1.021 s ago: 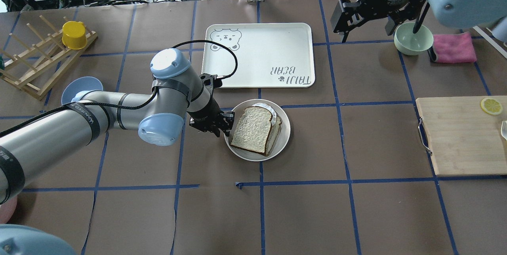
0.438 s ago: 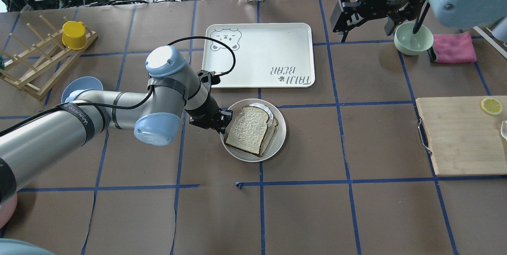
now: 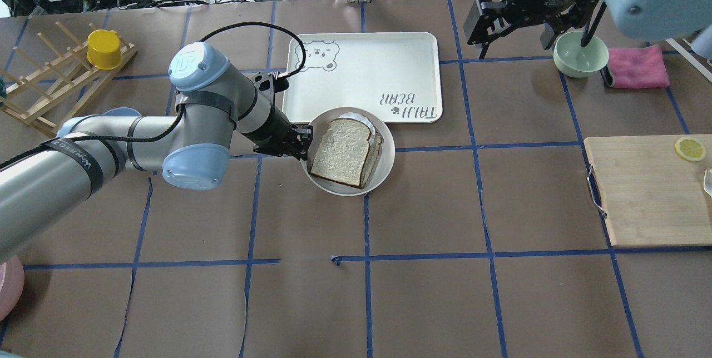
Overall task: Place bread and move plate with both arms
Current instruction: 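Slide the plate with the left gripper onto the white bear tray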
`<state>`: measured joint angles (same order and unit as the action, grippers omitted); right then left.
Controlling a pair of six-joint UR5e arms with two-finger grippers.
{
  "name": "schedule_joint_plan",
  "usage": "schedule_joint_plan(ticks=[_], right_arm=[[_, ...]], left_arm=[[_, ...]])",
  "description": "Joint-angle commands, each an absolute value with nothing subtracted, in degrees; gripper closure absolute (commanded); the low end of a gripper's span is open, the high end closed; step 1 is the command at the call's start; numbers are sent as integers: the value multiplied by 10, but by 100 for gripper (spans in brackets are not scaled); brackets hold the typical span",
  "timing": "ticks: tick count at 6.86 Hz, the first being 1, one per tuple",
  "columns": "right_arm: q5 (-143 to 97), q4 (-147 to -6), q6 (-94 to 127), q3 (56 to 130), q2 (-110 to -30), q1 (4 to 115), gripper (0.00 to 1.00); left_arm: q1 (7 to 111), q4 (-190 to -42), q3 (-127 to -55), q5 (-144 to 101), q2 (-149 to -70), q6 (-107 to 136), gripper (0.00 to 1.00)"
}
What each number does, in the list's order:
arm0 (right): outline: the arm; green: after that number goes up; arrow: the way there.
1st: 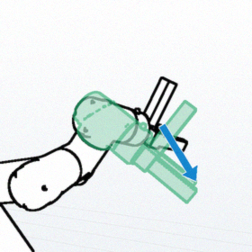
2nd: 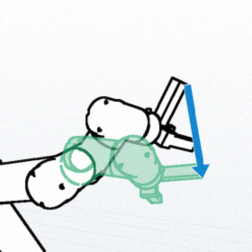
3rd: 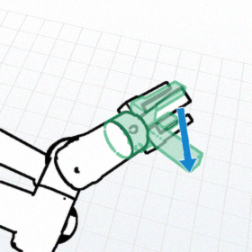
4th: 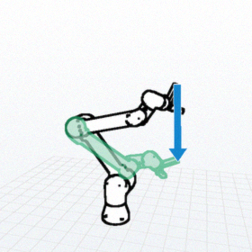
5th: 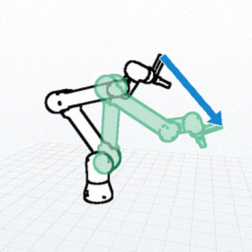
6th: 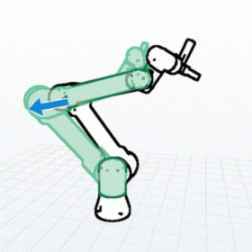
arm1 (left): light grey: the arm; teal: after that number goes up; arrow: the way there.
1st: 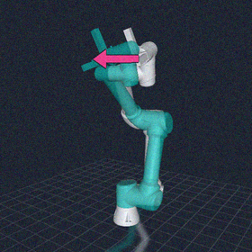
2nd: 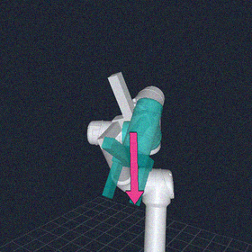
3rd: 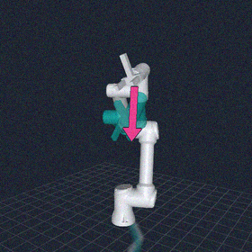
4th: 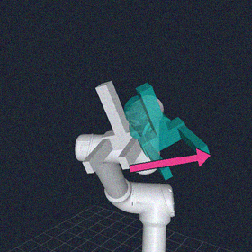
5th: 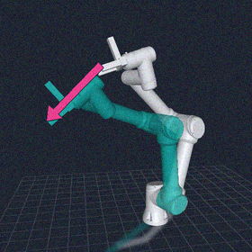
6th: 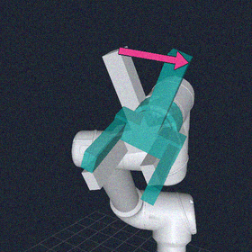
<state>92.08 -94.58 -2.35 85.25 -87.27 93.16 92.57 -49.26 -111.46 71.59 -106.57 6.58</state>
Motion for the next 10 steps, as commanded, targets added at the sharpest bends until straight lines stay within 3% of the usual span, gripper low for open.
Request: schedule_joint_plan(ticks=[1,5,9,10], right_arm=[[920,-946,-23,853,-874,932,0],[921,-945,-23,856,-877,932,0],[922,-945,-23,856,-878,932,0],[921,-945,-23,856,-878,933,0]], left_arm=[[907,-494,-1022,706,-1117,96,100],[911,-496,-849,701,-1291,161,100],[936,-492,-848,690,-1310,152,100],[935,-490,-846,692,-1309,151,6]])
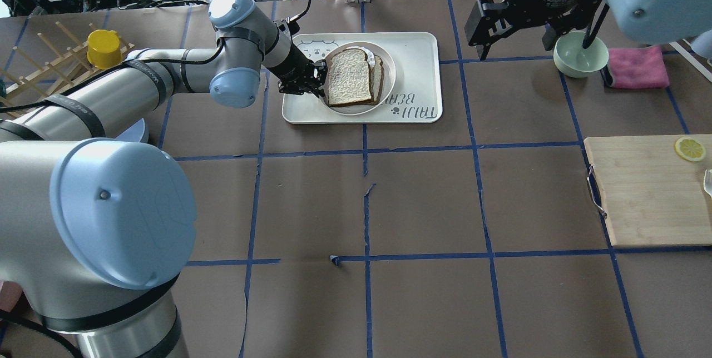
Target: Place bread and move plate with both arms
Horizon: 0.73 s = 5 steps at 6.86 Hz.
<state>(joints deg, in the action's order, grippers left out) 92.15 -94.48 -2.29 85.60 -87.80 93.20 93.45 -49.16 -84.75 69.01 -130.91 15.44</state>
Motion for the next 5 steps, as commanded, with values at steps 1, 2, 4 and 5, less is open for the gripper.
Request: schedule_joint_plan(ticks=[1,2,4,5], right_arm=[[922,-944,-23,856,-878,933,0],[922,-944,-23,856,-878,932,0],[921,-944,-23,857,-878,933,0],[922,-945,-23,857,-878,933,0]], left_arm=[[935,-495,-845,693,-1300,152,0],[934,-497,-845,695,-1288,154,0],[936,-543,-848,697,-1233,157,0],[937,-600,-852,697,-1184,157,0]])
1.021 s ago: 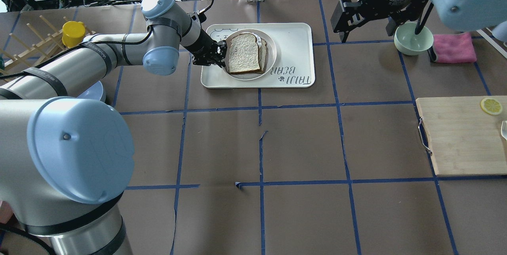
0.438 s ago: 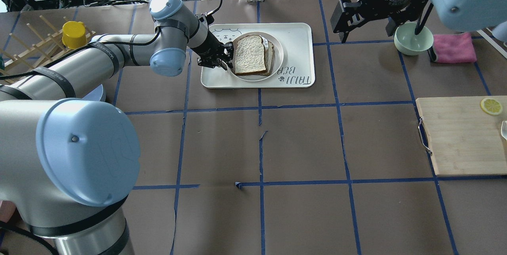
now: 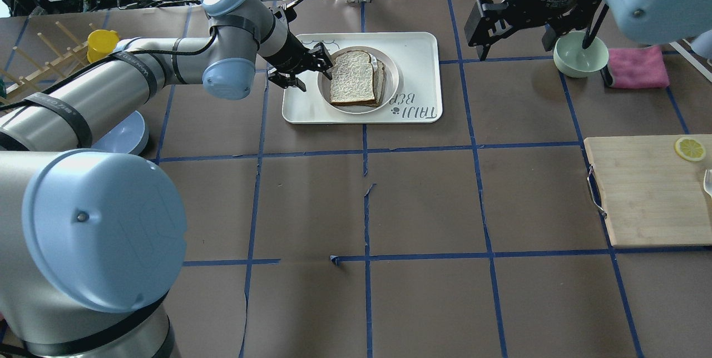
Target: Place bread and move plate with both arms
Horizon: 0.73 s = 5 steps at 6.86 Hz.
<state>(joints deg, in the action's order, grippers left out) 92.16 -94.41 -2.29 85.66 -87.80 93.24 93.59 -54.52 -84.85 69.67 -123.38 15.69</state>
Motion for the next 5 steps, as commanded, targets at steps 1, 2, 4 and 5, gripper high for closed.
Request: schedule_joint_plan(ticks=[1,2,4,5], right_arm=[[921,-945,-23,856,-878,934,0],[921,-944,-23,857,-879,934,0],[922,-944,-23,856,-879,933,0],[921,-944,-23,857,-879,934,0]], left_arm=[[940,-668,-854,698,-1136,157,0],[942,-751,-854,707,-1085,157,0],[944,-882,-873,743,-993,152,0],[944,-901,-893,775,-950,151,0]])
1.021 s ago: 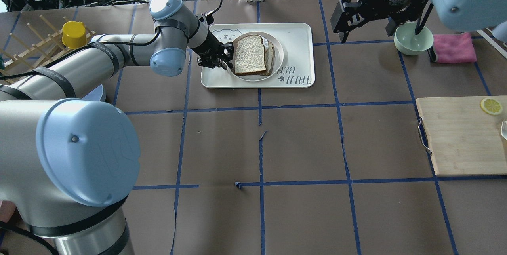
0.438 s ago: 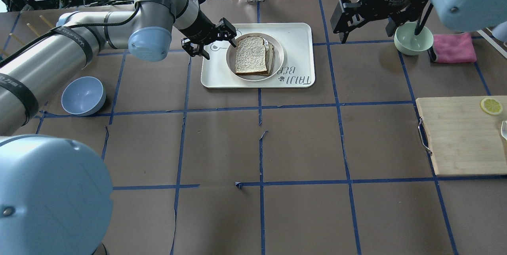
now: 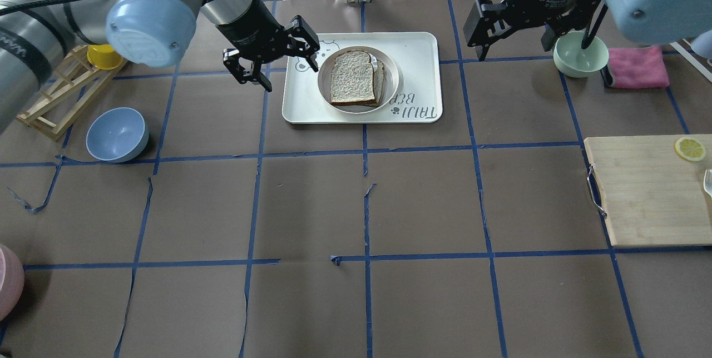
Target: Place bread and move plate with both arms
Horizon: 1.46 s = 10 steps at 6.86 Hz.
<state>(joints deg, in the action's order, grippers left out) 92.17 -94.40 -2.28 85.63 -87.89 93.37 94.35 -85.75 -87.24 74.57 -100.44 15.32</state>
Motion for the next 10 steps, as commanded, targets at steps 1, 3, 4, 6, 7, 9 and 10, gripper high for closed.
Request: schedule_joint_plan(ticks=[1,3,4,6,7,9,10], right_arm=[[921,-944,-23,857,-879,935,0],[921,-938,-23,857,-879,933,0],[922,-936,-23,857,-879,933,0],[922,-935,-23,857,-879,933,0],[923,-936,-24,857,-879,932,0],[922,-935,-24,857,-879,934,0],[922,-936,-24,857,-879,934,0]], left_arm=[[943,-901,-905,810,-923,142,0],[940,-901,-904,859,-897,86,0],[938,-899,-904,897,-890,42,0],[936,-917,-906,900,-881,29,0],[935,-913,-910,899,-880,29,0],[933,-911,-910,896,-881,30,0],[933,-910,-910,895,-882,32,0]])
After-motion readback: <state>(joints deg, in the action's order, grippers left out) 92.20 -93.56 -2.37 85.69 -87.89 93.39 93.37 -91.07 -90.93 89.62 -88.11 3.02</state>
